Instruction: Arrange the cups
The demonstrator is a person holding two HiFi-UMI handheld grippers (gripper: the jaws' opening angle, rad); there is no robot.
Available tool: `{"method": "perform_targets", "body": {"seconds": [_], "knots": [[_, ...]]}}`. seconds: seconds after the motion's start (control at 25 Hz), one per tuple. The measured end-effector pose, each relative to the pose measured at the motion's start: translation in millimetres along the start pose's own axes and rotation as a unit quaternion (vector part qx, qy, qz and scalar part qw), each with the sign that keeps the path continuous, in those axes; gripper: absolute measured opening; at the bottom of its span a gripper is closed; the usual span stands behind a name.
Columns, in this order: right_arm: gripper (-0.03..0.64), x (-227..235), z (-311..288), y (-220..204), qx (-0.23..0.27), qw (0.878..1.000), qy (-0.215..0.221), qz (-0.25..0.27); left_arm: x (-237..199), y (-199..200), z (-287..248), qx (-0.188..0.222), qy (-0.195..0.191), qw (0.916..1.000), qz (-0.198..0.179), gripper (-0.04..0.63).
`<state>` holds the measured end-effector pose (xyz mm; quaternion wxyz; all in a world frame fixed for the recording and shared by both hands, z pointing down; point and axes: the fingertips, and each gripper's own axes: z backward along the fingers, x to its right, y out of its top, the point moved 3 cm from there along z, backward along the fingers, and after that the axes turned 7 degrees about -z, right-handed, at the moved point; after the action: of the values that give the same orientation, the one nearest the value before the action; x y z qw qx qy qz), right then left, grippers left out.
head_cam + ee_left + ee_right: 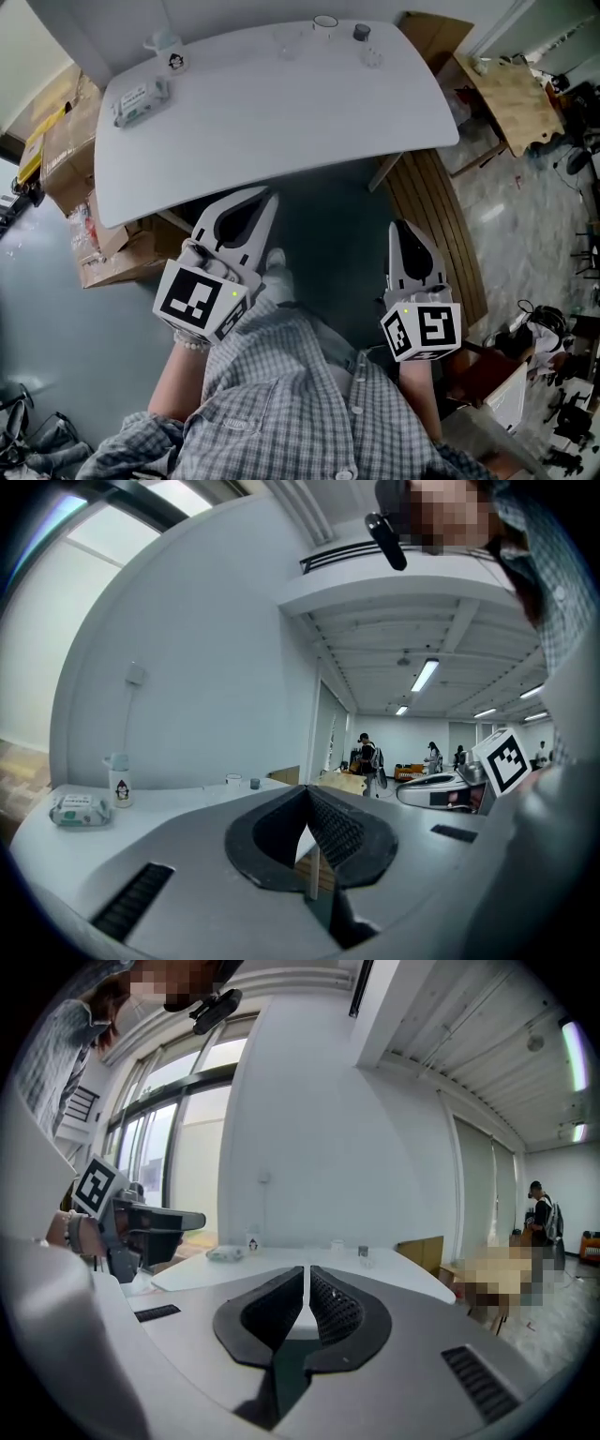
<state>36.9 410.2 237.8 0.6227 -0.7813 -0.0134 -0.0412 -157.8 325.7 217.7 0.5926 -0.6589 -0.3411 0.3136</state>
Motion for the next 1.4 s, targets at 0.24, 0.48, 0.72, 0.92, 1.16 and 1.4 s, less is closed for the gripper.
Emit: {"method": "perform_targets", "body": {"seconds": [0.24,0.48,0.72,0.92,1.16,1.4], "knots": [[0.034,7,-55,13,0.001,1.0,-0.004,-0.007,-42,11,-47,-0.002,-0.01,0.9999,-0.009,0.011],[0.034,15,-107,31,0.009,1.0,-0.008,-0.006,-83,15,-81,-0.004,-0.015,0.9998,-0.016,0.011],[0.034,18,-146,40,0.014,1.0,-0.015,-0.003,-117,19,-105,0.003,-0.017,0.9997,-0.015,0.011],[0.034,17,-166,45,0.008,1.0,-0.01,0.002,-133,18,-114,0.005,-0.011,0.9999,-0.01,0.011],[0.034,19,-188,53,0.009,1.0,0.003,0.007,-146,17,-122,0.003,0.003,1.0,-0.006,0.011],[0.034,36,-219,59,0.011,1.0,0.024,0.009,-158,18,-149,0.001,0.023,0.9997,-0.006,0.011]]}}
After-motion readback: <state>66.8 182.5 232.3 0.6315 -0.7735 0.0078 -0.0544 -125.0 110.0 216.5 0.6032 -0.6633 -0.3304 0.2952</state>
